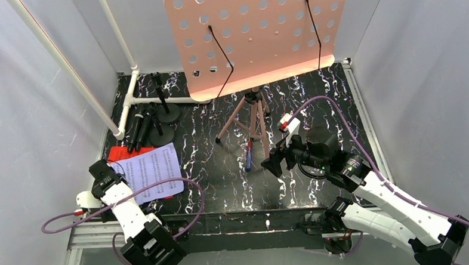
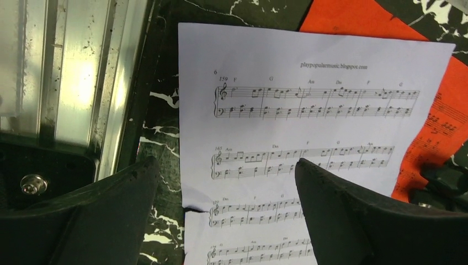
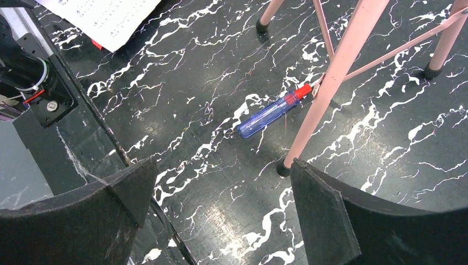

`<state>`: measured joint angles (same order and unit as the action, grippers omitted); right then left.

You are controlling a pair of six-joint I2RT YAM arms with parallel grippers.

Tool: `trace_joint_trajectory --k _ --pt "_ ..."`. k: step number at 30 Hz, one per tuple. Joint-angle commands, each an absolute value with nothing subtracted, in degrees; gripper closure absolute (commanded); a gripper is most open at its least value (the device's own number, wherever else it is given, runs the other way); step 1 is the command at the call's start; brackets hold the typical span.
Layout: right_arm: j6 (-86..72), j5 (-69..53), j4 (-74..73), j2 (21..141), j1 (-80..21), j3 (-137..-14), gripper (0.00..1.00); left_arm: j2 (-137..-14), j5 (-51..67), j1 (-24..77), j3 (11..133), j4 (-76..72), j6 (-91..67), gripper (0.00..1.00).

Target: Pack up the instrument practice props

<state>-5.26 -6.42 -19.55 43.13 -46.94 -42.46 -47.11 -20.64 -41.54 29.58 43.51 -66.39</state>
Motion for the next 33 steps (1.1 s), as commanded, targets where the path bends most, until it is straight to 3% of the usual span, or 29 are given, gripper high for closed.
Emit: trace_joint_trajectory --k 1,9,16,33 --pt "-4.39 -6.60 -18.22 42.91 -47.08 -42.55 0.01 -49.04 -22.28 -43.40 27.37 40.58 -64.25 0.09" --pt "-4.19 -6.33 -18.49 42.46 -47.02 -42.61 0.01 -50.87 -17.27 -46.47 24.99 32.46 -61.35 0.02" --pt "-3.99 -5.51 -19.06 42.19 -47.06 -42.89 0.01 -55.00 -13.28 -49.58 24.56 26.40 -58.67 0.02" --pt "-3.72 -4.83 -19.28 43.49 -47.08 -43.07 0.01 -66.88 -7.44 -50.14 36.39 19.78 -46.17 0.02"
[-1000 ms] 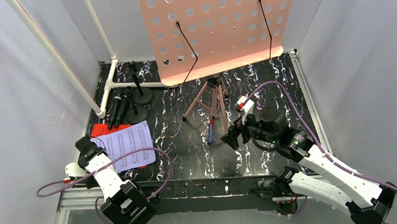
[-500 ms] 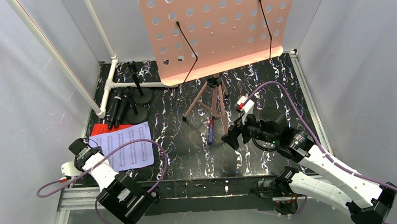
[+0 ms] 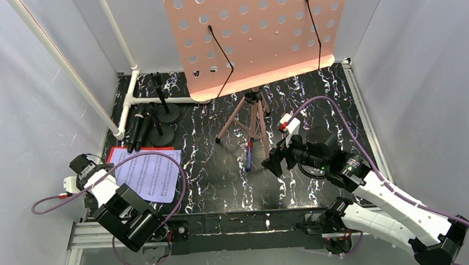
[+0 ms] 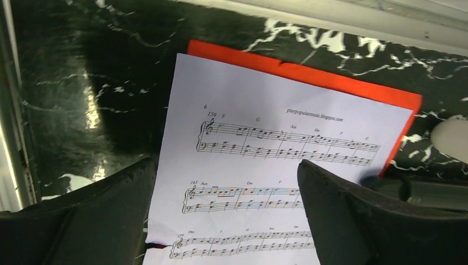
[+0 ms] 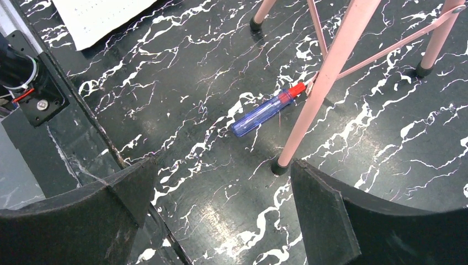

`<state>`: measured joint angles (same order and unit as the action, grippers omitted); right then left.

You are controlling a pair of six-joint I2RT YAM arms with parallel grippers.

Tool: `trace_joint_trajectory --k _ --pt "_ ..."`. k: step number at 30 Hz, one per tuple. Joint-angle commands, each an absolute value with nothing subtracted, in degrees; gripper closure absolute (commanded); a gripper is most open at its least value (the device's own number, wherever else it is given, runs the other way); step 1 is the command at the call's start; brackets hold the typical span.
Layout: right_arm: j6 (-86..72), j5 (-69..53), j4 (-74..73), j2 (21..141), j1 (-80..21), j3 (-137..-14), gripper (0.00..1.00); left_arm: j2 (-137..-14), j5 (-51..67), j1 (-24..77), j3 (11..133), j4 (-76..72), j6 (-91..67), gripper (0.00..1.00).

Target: Pack up the instrument practice props

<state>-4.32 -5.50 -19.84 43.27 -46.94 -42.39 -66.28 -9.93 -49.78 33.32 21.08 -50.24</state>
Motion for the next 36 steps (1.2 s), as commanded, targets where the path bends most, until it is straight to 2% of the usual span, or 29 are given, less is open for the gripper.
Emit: trace_joint_trajectory --k 1,9,15,19,30,32,36 --pt "-3.74 -4.83 -19.30 43.50 -47.09 -43.07 0.01 -67.13 -6.88 -50.17 36.99 19.81 -45.73 0.02" --pt "-3.66 -5.01 -19.06 43.93 -47.11 -42.94 0.01 -64.02 -1.01 -47.93 38.79 24.37 -44.47 0.02" --pt "-3.73 -4.60 -18.95 44.31 -47.04 -42.93 0.01 -57.19 5.57 -45.21 38.17 27.74 -41.56 0.02" --pt "-3.69 -4.57 -18.83 44.55 -47.06 -42.99 0.01 -52.87 5.88 -42.90 38.34 31.19 -38.72 0.02" --pt "-3.72 -4.43 -19.37 44.30 -47.04 -43.20 0.01 -48.08 -15.61 -42.50 43.26 40.62 -39.66 0.02" --pt "-3.69 -4.40 -19.23 44.21 -47.05 -42.95 0.01 -48.15 -12.44 -42.46 44.10 40.05 -38.55 0.02" --pt "-3.68 -4.72 -18.50 44.89 -47.04 -42.72 0.01 -48.21 2.39 -39.10 43.28 35.10 -33.49 0.03"
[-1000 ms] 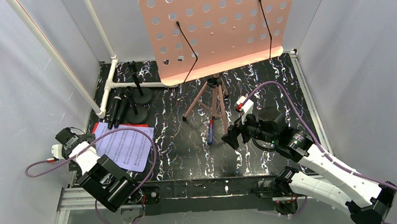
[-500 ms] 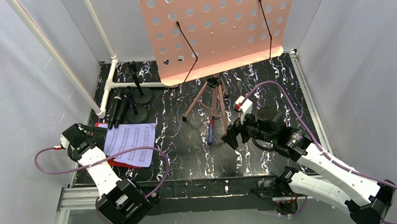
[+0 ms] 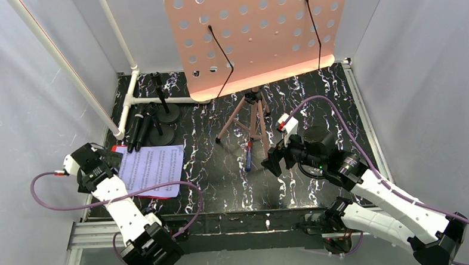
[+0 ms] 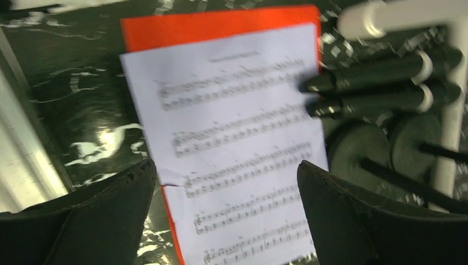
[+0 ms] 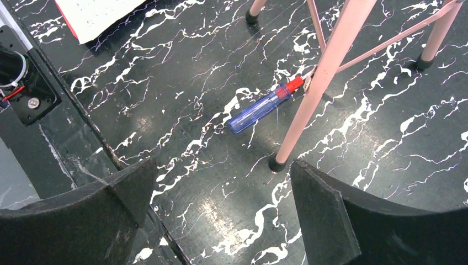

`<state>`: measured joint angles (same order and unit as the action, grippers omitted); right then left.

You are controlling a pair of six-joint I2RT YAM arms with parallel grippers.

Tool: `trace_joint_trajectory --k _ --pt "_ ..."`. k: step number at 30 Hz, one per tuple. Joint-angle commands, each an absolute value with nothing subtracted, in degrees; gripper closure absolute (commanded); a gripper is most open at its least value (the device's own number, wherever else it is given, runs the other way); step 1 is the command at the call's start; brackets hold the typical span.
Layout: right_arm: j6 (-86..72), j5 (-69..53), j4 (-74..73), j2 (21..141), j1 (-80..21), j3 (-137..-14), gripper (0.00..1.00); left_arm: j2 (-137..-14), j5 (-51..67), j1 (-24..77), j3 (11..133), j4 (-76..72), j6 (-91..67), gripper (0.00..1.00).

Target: Pack up the instrument practice props

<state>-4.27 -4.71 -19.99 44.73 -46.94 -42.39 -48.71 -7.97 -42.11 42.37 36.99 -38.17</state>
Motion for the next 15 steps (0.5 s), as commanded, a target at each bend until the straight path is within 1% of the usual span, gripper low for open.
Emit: trace_joint_trajectory --k 1,4,8,10,15 --pt "-3.62 -4.82 -18.34 45.14 -47.08 -42.79 0.01 -48.25 6.12 -37.48 42.98 34.22 -32.43 0.06" --pt "-3.59 -4.83 -18.20 45.55 -47.08 -42.83 0.01 -47.52 14.09 -32.19 41.81 32.25 -30.75 0.09" --pt "-3.61 -4.53 -18.10 45.54 -47.09 -42.65 0.01 -47.37 21.26 -24.37 40.74 31.42 -30.43 0.09" --pt "-3.64 -4.33 -18.02 45.62 -47.09 -42.63 0.01 -47.24 22.69 -19.79 40.17 30.99 -31.12 0.08" --pt "-3.69 -3.46 -18.09 45.53 -47.04 -42.63 0.01 -48.24 20.70 -7.12 38.47 28.40 -33.86 0.09"
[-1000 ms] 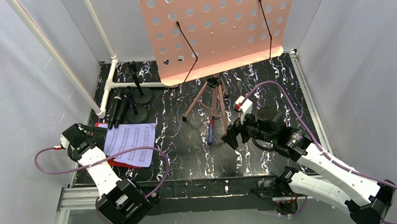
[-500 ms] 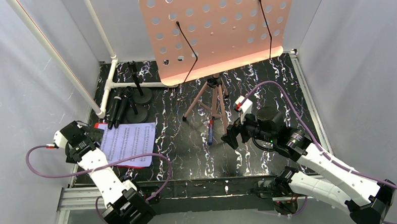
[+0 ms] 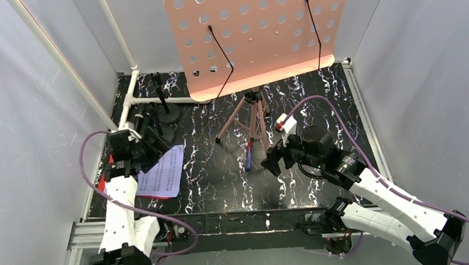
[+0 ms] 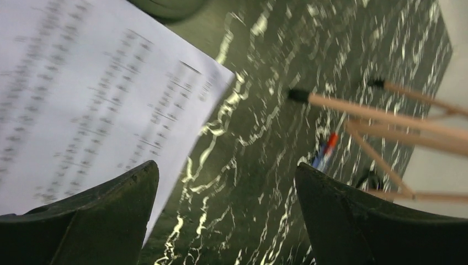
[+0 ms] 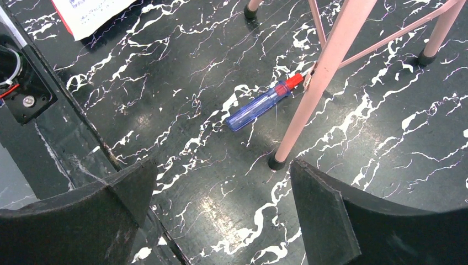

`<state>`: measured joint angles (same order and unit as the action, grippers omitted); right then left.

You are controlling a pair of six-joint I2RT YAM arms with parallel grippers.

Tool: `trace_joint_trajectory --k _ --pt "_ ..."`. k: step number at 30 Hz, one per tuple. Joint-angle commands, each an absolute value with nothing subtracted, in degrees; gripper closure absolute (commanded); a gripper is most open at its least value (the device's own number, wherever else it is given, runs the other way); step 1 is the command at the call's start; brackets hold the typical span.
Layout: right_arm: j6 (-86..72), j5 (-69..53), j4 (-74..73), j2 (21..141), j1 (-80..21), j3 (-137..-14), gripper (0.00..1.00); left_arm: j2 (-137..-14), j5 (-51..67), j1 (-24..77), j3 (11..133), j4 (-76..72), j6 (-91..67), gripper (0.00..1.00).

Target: Pack up the instrument practice props

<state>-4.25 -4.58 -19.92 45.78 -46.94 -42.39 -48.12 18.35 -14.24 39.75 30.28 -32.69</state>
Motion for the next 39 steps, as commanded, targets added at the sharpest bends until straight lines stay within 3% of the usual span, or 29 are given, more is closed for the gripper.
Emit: trace_joint_trajectory --k 1,5,10,21,29,39 --pt "-3.70 -3.21 -18.07 45.36 -47.07 -42.63 0.01 -49.16 19.77 -4.22 38.35 27.72 -34.23 0.08" --pt "-3.94 -1.72 -17.87 44.10 -47.03 -42.51 0.01 -54.57 15.51 7.93 37.93 24.46 -34.65 0.08" --pt "-4.19 0.53 -17.49 42.36 -47.11 -42.10 0.01 -62.72 12.51 15.29 36.95 20.03 -34.10 0.08" --pt "-3.95 4.68 -17.75 41.60 -47.06 -42.19 0.01 -70.00 5.44 16.08 33.63 18.28 -34.47 0.08" --pt "-3.75 4.99 -17.38 42.88 -47.08 -42.45 0.01 -66.32 -7.45 16.08 33.84 24.61 -36.20 0.07" --pt "-4.98 7.22 -12.74 42.85 -47.01 -40.72 0.01 -59.74 3.43 17.40 35.60 20.52 -33.88 0.06"
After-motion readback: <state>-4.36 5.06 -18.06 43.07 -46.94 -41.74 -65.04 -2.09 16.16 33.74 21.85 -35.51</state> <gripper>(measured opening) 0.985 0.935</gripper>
